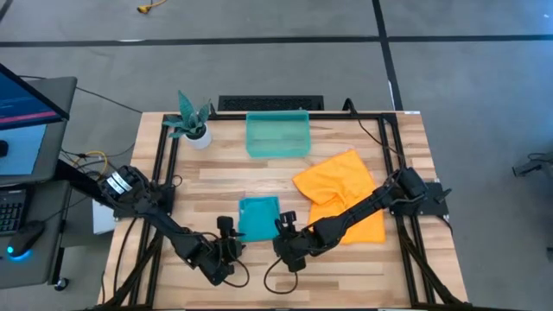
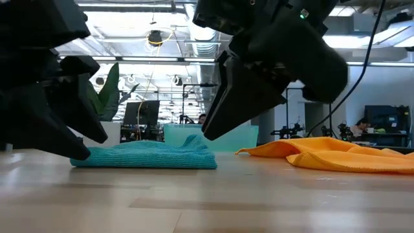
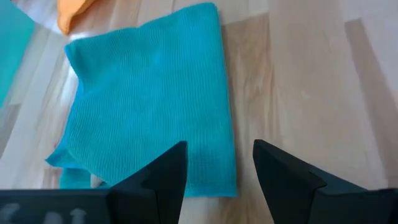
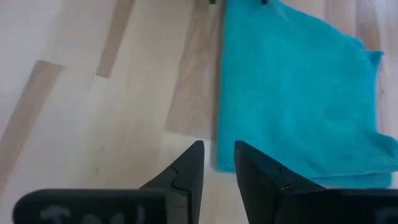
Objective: Roll microfiber towels into tight, uniform cylinder then place into a basket
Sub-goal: Roll the blue microfiber cloth
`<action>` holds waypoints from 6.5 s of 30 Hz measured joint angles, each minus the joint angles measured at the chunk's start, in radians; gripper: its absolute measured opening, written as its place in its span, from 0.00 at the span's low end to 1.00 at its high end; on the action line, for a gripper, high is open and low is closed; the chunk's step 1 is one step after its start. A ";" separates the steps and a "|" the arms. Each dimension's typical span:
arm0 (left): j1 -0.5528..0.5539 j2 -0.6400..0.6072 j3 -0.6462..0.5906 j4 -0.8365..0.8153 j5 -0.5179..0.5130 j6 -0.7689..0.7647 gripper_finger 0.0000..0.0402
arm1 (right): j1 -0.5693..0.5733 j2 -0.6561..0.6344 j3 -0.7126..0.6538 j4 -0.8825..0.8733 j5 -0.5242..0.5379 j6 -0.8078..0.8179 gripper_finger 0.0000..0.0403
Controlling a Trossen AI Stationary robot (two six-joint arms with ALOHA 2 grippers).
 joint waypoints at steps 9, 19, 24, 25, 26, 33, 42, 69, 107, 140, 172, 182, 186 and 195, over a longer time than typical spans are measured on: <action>0.026 0.044 0.004 -0.006 0.015 -0.013 0.44 | -0.001 0.000 0.000 0.003 -0.013 0.000 0.28; 0.034 0.087 0.005 -0.005 0.005 -0.077 0.39 | -0.005 0.000 -0.001 0.003 -0.018 0.008 0.28; 0.034 0.090 0.005 0.000 0.016 -0.075 0.27 | -0.021 0.000 -0.001 0.003 -0.018 -0.001 0.28; 0.033 0.091 0.005 0.005 0.016 -0.070 0.24 | -0.023 0.000 -0.001 0.003 -0.018 -0.012 0.28; 0.033 0.092 0.004 0.010 0.017 -0.064 0.21 | -0.024 0.000 -0.001 0.003 -0.017 -0.026 0.28; 0.033 0.093 0.002 0.016 0.020 -0.054 0.04 | -0.018 0.000 -0.017 0.025 -0.018 -0.072 0.35; 0.033 0.093 0.001 0.015 0.015 -0.056 0.03 | -0.038 0.000 -0.087 0.118 -0.017 -0.110 0.53; 0.040 0.050 0.045 -0.007 0.088 -0.144 0.02 | -0.093 -0.002 -0.161 0.216 -0.142 0.039 0.21; 0.076 0.028 0.323 -0.394 0.354 -0.454 0.02 | 0.020 0.001 0.034 -0.025 -0.248 0.139 0.03; 0.387 0.030 0.280 -0.360 0.367 -0.336 0.02 | -0.005 -0.001 0.061 -0.140 -0.239 0.333 0.02; 0.341 0.029 0.232 -0.184 0.457 -0.324 0.02 | 0.026 -0.001 0.060 -0.200 -0.332 0.254 0.03; 0.424 0.032 0.230 -0.225 0.438 -0.395 0.02 | -0.014 -0.001 0.003 -0.191 -0.290 0.349 0.04; 0.437 0.032 0.185 -0.174 0.447 -0.400 0.02 | -0.015 -0.001 0.003 -0.170 -0.293 0.349 0.08; 0.458 0.026 0.129 -0.160 0.415 -0.402 0.02 | 0.006 -0.001 -0.001 -0.172 -0.293 0.319 0.19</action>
